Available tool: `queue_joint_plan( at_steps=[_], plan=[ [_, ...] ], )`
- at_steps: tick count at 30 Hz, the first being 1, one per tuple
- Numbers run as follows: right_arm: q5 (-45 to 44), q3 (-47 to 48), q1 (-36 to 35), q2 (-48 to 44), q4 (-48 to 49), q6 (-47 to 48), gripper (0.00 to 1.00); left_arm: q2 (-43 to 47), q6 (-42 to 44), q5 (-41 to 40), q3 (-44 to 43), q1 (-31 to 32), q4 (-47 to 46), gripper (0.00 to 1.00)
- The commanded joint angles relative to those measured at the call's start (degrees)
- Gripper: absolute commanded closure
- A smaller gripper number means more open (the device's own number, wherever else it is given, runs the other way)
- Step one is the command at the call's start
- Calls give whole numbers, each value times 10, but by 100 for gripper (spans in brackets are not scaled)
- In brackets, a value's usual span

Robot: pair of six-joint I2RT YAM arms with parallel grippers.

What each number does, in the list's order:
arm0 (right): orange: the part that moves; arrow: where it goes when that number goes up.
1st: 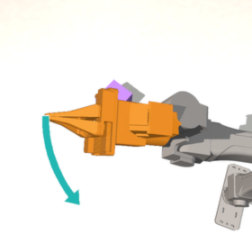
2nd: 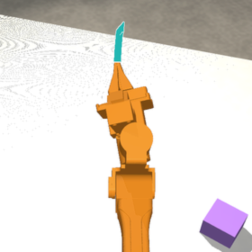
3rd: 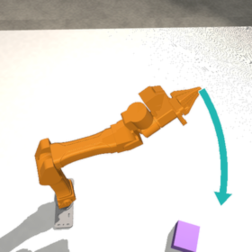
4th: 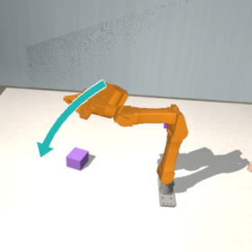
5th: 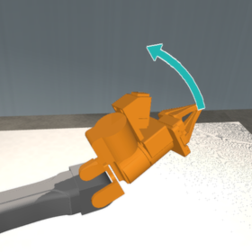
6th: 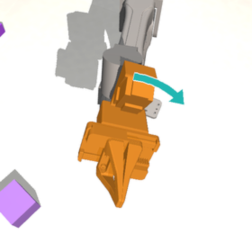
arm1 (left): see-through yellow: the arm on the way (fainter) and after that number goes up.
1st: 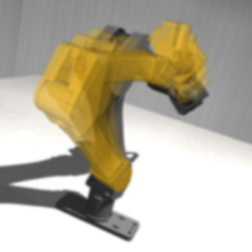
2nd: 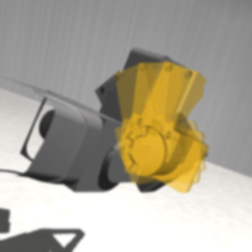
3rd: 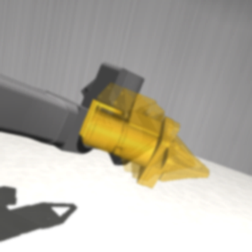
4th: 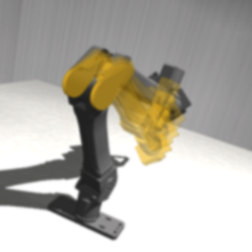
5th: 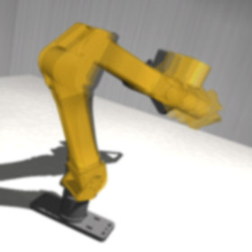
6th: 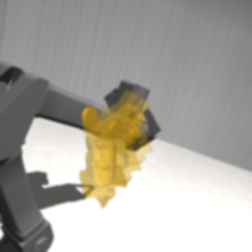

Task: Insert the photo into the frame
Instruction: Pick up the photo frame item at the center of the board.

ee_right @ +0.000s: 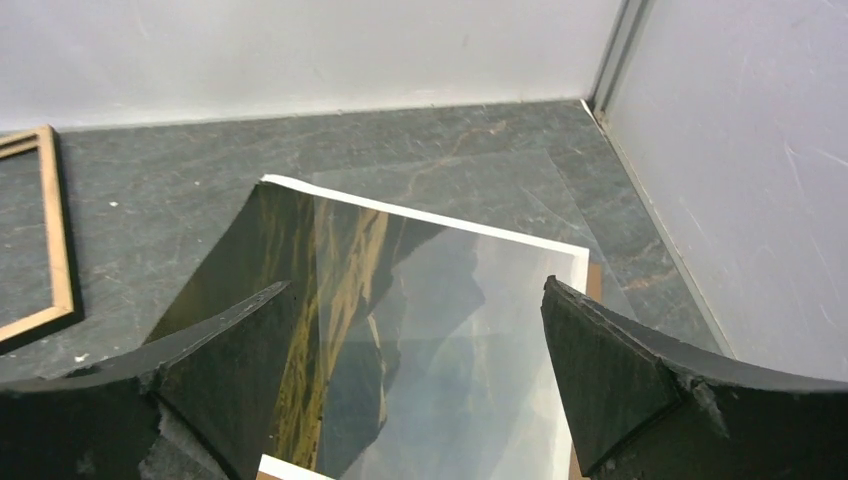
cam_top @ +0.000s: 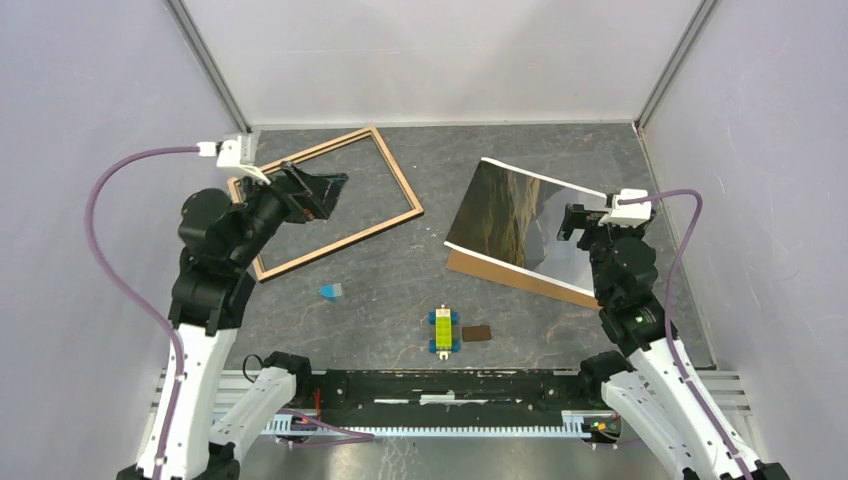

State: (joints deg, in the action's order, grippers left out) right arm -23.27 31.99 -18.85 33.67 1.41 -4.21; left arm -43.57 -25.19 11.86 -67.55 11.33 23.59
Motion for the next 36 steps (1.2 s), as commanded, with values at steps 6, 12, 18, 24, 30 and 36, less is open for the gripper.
queue_joint_plan(
  at_steps=[6, 12, 18, 24, 30, 36],
  plan=[
    [-7, 22, 0, 40, -69, 37, 2, -100, -104, 88, 82, 78, -7, 0],
    [-21, 17, 1, 72, -94, -25, 2, -150, -165, 69, 148, 180, -100, 0],
    [32, -16, 5, 121, -65, -58, 2, -262, -254, 82, 199, 282, -269, 0],
    [207, -60, 129, 185, -18, -116, 2, -445, -296, 76, 124, 374, -327, 0],
    [328, -89, 253, 230, 21, -156, 2, -566, -369, 101, 74, 418, -420, 0],
    [331, -77, 316, 270, 10, -154, 2, -629, -347, 91, 7, 424, -391, 0]
  ],
)
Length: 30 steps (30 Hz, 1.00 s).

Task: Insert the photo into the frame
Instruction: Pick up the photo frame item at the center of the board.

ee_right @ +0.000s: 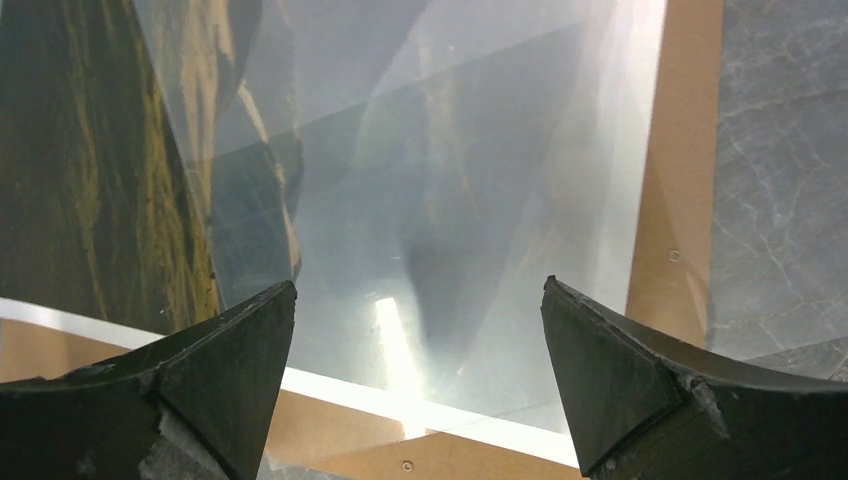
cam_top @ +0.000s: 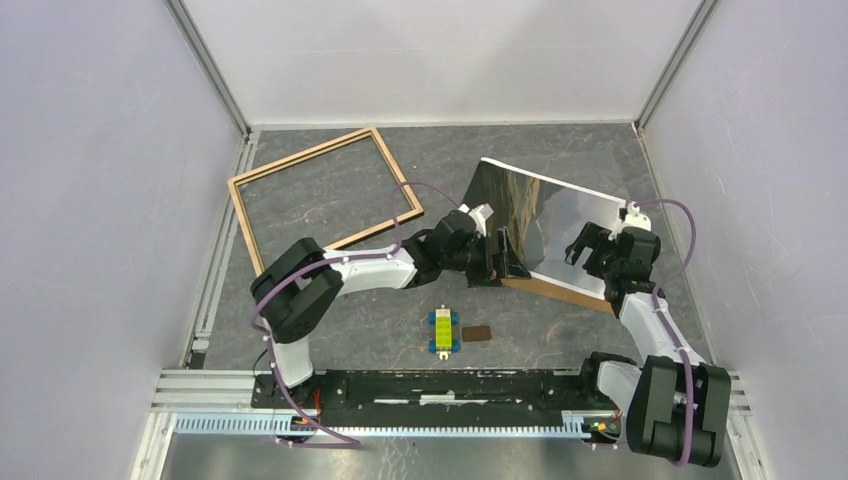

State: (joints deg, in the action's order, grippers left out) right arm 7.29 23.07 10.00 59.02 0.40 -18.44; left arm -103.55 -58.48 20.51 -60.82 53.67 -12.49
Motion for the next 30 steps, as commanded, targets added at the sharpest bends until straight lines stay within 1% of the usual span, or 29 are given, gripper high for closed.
queue_joint_plan(
  at_steps=[1, 3, 5, 9, 10, 13, 15, 18, 21, 24, 27, 30],
  plan=[
    [7, 17, 36, 19, 9, -14, 2, -38, -10, 7, -70, 2, -29, 0],
    [-19, 17, 70, 22, 7, -22, 2, -55, 6, 10, -93, 5, -17, 0],
    [-1, 6, 121, 23, 22, -39, 2, -75, 28, 10, -125, 10, 13, 0],
    [71, -9, 214, 39, 52, -69, 2, -136, 58, 32, -209, 16, 48, 0],
    [91, -13, 233, 43, 59, -75, 4, -153, 61, 37, -227, 17, 48, 0],
    [119, -31, 290, 38, 82, -85, 4, -202, 72, 47, -284, 23, 51, 0],
    [141, -45, 329, 39, 100, -94, 4, -237, 67, 54, -322, 24, 60, 0],
    [204, -81, 380, 47, 163, -124, 4, -289, 47, 68, -376, 24, 69, 0],
    [242, -101, 400, 67, 203, -139, 6, -324, 11, 69, -404, 24, 76, 0],
    [267, -119, 411, 86, 242, -163, 6, -337, 0, 58, -410, 24, 89, 0],
    [313, -154, 417, 116, 335, -214, 7, -337, -1, 29, -405, 24, 122, 0],
    [344, -181, 417, 150, 424, -264, 9, -337, -4, 19, -400, 24, 153, 0]
  ],
)
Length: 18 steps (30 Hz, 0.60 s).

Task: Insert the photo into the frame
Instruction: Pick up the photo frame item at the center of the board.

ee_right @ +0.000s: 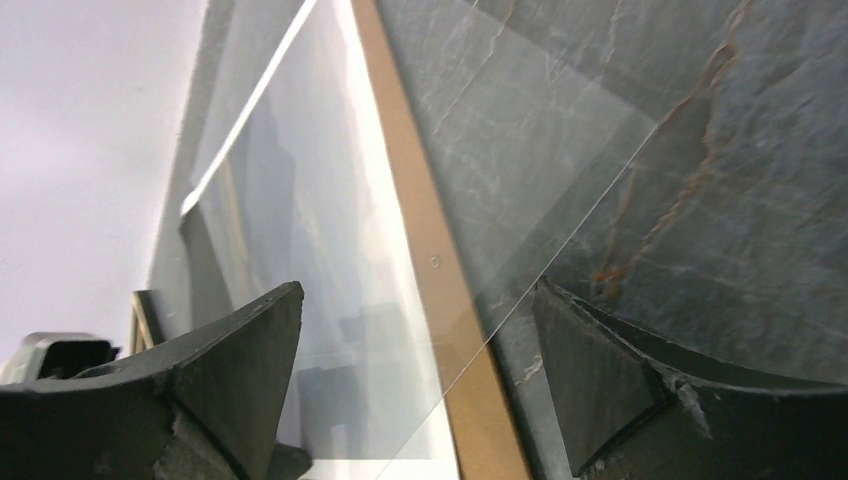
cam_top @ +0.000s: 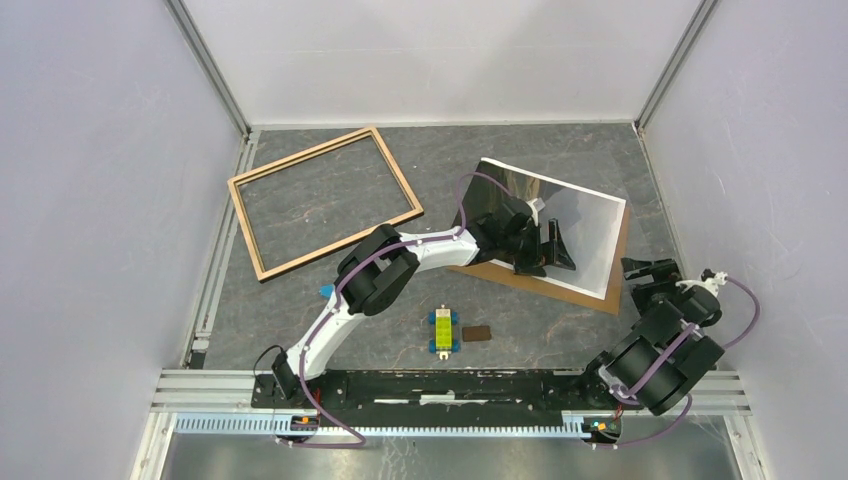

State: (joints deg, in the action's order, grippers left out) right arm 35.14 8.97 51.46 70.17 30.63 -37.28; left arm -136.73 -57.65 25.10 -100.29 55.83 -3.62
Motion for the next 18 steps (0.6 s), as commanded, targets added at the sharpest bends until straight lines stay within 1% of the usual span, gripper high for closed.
queue_joint_plan(
  at_steps=[1, 8, 13, 16, 18],
  plan=[
    [71, -47, 3, 48, 145, -89, 9, -5, -11, -30, -4, 2, 70, 0],
    [103, -80, 0, 87, 312, -181, 10, -8, 0, -34, -3, 2, 89, 0],
    [114, -109, -2, 121, 490, -276, 12, -6, 3, -35, 1, 2, 88, 0],
    [109, -110, -7, 135, 539, -302, 15, -4, 4, -34, 4, 2, 85, 0],
    [102, -103, -18, 144, 543, -303, 17, -2, 5, -33, 7, 2, 84, 0]
  ],
)
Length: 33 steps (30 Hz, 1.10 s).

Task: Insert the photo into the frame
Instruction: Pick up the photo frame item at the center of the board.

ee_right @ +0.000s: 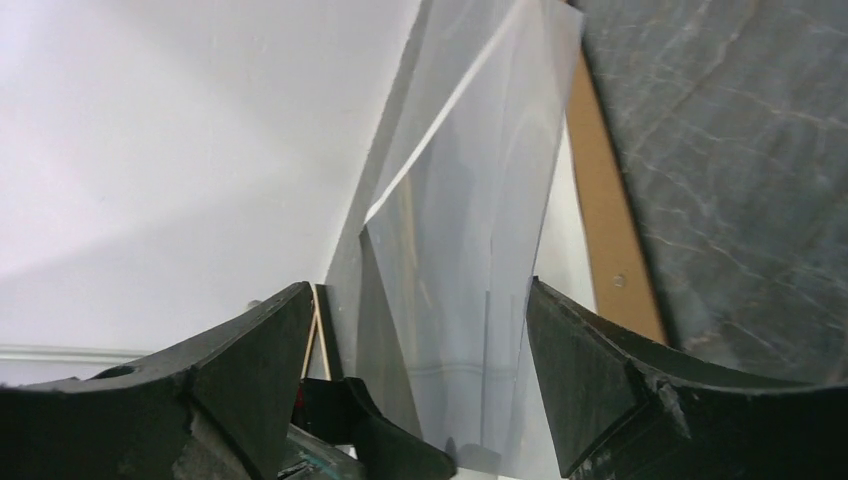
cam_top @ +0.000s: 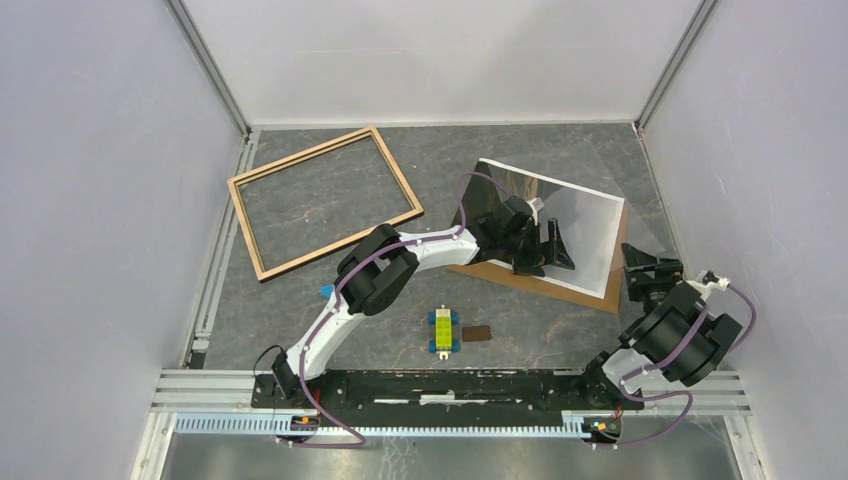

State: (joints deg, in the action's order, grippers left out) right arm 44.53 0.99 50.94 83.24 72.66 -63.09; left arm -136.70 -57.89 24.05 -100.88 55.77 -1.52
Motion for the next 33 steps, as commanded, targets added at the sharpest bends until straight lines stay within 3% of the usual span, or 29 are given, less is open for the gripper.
queue_joint_plan(
  at_steps=[1, 13, 23, 33],
  plan=[
    [3, -22, -17, 17, 126, -45, 18, -1, 9, -22, 13, 2, 61, 0],
    [-40, 23, -59, 89, 136, -14, 38, 35, 38, -1, 3, 2, 61, 0],
    [-38, 49, -104, 137, 159, -29, 39, 32, 32, -2, 1, -2, 46, 0],
    [-69, 60, -155, 125, 61, 39, 39, 35, 38, 0, 7, -11, 34, 0]
  ],
)
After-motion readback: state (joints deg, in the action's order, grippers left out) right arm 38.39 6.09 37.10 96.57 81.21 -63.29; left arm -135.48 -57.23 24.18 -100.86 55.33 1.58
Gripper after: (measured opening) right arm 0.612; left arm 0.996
